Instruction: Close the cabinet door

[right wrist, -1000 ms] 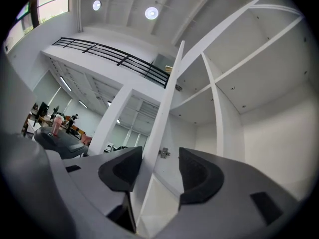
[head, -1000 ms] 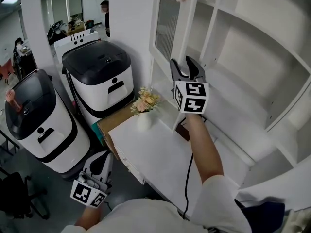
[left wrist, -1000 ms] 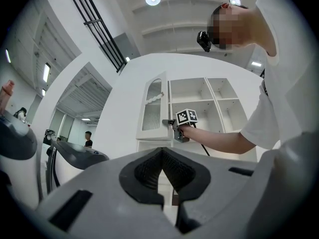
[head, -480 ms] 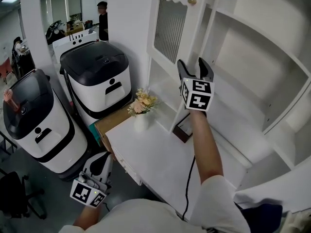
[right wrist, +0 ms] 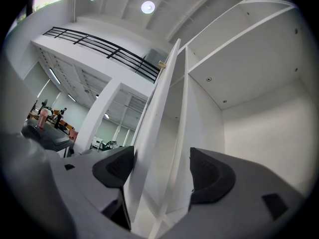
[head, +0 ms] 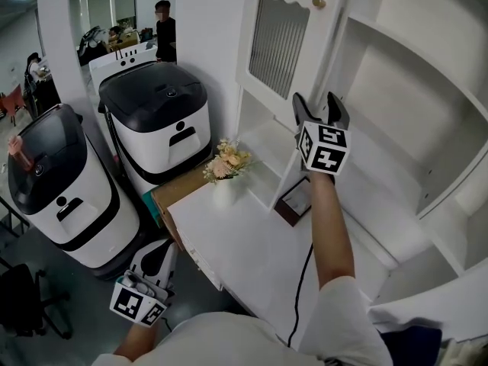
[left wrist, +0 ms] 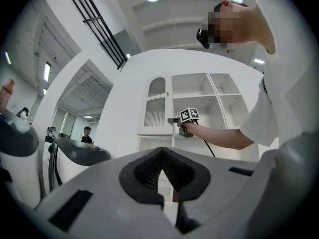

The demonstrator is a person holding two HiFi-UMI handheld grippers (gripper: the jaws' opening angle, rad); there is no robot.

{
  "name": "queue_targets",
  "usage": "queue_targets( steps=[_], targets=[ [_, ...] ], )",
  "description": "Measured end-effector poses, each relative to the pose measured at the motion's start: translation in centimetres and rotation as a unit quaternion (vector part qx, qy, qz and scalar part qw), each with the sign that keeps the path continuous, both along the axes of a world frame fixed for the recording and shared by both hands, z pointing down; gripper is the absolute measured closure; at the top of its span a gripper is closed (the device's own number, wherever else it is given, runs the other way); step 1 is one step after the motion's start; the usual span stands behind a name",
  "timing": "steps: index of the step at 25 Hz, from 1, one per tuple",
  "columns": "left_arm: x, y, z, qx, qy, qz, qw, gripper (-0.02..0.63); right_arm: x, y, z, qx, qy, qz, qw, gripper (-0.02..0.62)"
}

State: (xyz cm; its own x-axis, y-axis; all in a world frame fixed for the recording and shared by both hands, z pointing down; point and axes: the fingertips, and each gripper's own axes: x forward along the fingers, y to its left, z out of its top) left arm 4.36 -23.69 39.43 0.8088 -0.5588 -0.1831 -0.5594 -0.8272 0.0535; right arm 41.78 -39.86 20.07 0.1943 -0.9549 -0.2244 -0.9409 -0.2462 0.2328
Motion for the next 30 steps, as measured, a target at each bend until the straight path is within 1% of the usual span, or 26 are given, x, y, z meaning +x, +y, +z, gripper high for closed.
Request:
queue_targets(
  steps=[4,8,13,18,20,22,26,30],
  targets=[
    [0.3,-0.2,-0.1,-0.001,-0.003,-0.004,1.0,0.601,0.8,-0.4,0.2,-0.002,-0.013,-0.005,1.0,0.265],
    [0.5,-0.4,-0.2,0.001,-0.006,-0.01,0.9999,0.601,1.8,-0.6,0.2,0.0,-0.026,0.0,1.0,0.265],
    [0.6,-0.7,0.3,-0.007,-0.011,-0.021,0.9997,0.601,2.7,-1.0,0.3,0.004,-0.029,-0.001,1.0,0.265],
    [1.3,-0.7,0.6,-0.011,-0.011,-0.016,0.9998,0.601,3.3,-1.4,0.3,0.0,-0.02,0.017,1.0,0.266],
    [1.4,-0.6,0.7,-0.012,-0.01,-0.016,0.9998,0.601,3.5,-1.7,0.3,-0.006,-0.024,0.022,0.999,0.268],
    [1.0,-0.6,0.7,-0.013,-0.009,-0.019,0.9997,0.601,3.5,-1.8,0.3,-0.01,-0.027,0.026,0.999,0.273],
    [-0.4,-0.2,0.4,-0.01,-0.006,-0.034,0.9993,0.601,3.4,-1.6,0.4,-0.001,-0.01,0.043,0.999,0.273],
    [-2.1,0.2,0.2,-0.007,-0.003,-0.048,0.9988,0.601,3.6,-1.7,0.4,-0.003,-0.029,0.044,0.999,0.273]
  ],
)
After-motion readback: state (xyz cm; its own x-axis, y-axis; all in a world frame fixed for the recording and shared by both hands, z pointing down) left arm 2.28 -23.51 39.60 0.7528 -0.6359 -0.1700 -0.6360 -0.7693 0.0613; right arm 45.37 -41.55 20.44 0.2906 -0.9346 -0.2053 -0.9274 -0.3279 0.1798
